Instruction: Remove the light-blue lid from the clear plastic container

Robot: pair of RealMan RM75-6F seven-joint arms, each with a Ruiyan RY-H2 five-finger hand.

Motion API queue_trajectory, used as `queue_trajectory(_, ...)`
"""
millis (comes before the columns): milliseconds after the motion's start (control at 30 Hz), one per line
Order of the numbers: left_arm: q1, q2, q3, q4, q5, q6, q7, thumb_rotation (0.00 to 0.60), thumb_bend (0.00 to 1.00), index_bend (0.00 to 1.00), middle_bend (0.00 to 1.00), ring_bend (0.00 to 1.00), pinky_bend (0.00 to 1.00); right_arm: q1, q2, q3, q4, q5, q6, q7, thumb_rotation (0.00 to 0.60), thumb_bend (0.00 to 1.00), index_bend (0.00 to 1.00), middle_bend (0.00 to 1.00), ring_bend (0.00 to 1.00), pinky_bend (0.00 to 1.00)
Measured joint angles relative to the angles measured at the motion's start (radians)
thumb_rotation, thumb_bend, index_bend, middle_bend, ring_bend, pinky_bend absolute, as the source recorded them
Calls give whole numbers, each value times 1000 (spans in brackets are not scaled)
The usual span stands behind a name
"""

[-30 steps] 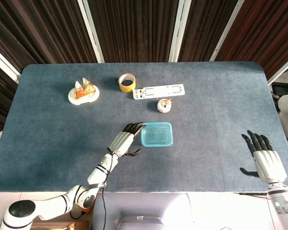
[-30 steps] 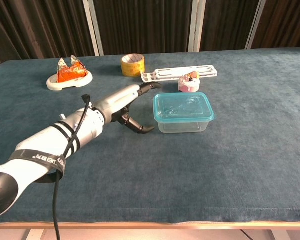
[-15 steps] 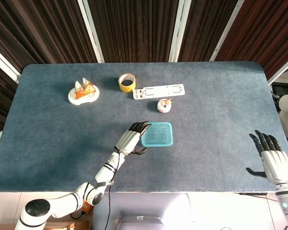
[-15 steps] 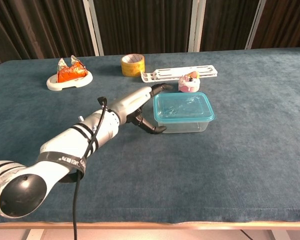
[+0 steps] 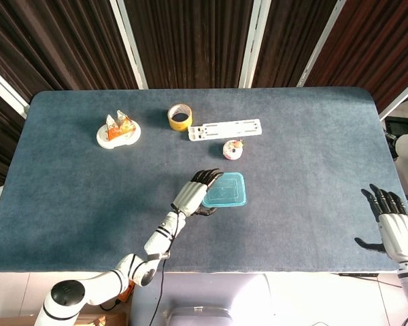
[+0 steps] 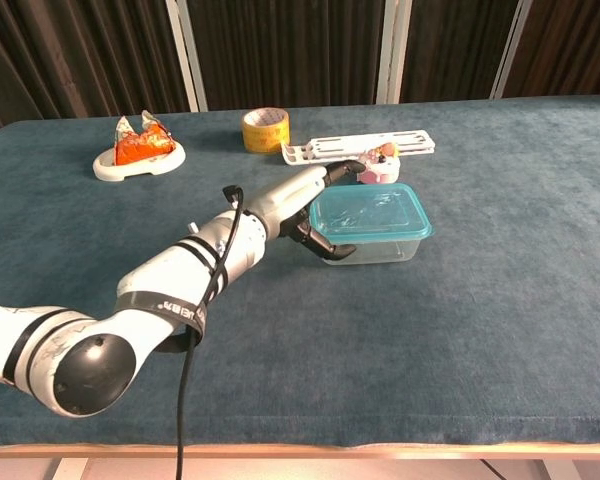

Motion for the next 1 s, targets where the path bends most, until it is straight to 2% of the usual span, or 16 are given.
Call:
queue_trajectory(367, -25, -32, -3, 58, -29, -35, 7, 600, 302, 22, 10, 0, 6, -7, 10, -1, 7, -7, 6, 27, 600, 131, 0, 0, 0, 0)
queue_trajectory(467, -26, -44, -3, 72, -34, -27, 16, 600, 310, 154, 161, 45, 93, -5, 10, -1, 8, -8, 3, 28, 600, 131, 0, 0, 0, 0)
queue_trajectory(500, -26, -49, -4, 75, -36, -24, 19, 600, 312, 218, 245, 107, 156, -5, 10, -1, 9, -8, 2, 28, 600, 130, 0, 0, 0, 0)
queue_trajectory(633, -25, -72, -6, 99, -49, -21, 36, 600, 318, 341, 421, 273, 337, -4, 9, -2, 8, -10, 0, 26, 600, 130, 0, 0, 0, 0)
queue_trajectory(800, -21, -81, -1, 95, -49, -13, 34, 600, 347, 411, 529, 381, 447, 1, 4, -2, 10, -15, -3, 19, 600, 130, 0, 0, 0, 0)
queue_trajectory(1000, 0, -64, 30, 19, -23, 17, 38, 600, 348, 412, 554, 406, 480, 41, -22, -3, 28, -68, -30, 9, 600, 130, 0, 0, 0, 0)
